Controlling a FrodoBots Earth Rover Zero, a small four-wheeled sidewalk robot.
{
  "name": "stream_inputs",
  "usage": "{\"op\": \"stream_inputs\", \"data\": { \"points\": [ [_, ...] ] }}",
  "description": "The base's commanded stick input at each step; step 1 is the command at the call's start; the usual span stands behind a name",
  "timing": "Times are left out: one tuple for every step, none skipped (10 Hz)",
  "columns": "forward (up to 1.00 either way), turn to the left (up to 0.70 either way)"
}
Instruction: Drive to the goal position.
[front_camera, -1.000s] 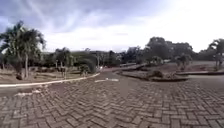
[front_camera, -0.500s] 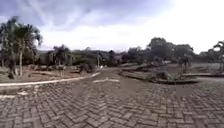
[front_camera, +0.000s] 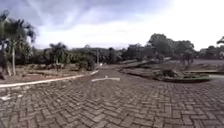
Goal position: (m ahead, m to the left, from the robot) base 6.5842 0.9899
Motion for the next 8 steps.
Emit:
{"op": "stream_inputs", "data": {
  "points": [
    [1.00, 0.00],
    [1.00, 0.00],
    [1.00, 0.00],
    [1.00, 0.00],
    [1.00, 0.00],
    [1.00, 0.00],
    [1.00, 0.00],
    [1.00, 0.00]
  ]
}}
